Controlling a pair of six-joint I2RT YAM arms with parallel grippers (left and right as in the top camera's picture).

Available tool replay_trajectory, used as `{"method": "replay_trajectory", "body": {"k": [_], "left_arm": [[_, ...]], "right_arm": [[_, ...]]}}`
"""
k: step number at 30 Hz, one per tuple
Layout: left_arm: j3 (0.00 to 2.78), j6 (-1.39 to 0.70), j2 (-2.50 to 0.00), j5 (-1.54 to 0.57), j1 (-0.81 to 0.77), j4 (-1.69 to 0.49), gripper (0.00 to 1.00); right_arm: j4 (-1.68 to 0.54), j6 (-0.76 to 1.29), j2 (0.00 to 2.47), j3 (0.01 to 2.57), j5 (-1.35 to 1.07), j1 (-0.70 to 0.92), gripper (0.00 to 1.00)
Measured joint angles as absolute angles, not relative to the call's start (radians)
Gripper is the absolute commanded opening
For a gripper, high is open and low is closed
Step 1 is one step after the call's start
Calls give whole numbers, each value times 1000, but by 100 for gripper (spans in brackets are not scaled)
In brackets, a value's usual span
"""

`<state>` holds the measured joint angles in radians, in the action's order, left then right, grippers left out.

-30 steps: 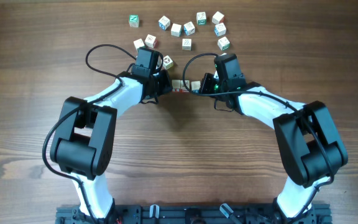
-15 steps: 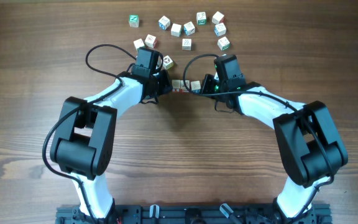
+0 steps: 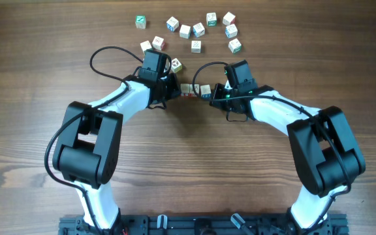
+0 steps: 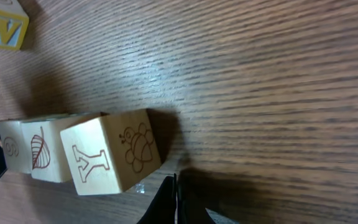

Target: Form a horizontal line

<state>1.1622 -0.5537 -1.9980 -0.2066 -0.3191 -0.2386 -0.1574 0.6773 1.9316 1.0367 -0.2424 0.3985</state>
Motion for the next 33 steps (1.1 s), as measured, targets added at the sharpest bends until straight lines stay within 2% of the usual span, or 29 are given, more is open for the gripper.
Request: {"method": "replay_trajectory", "body": {"k": [33], "left_arm": [[1162, -554, -1998, -207, -319, -239, 4]], "right_arm": [[-81, 677, 1932, 1032, -289, 412, 4]]}}
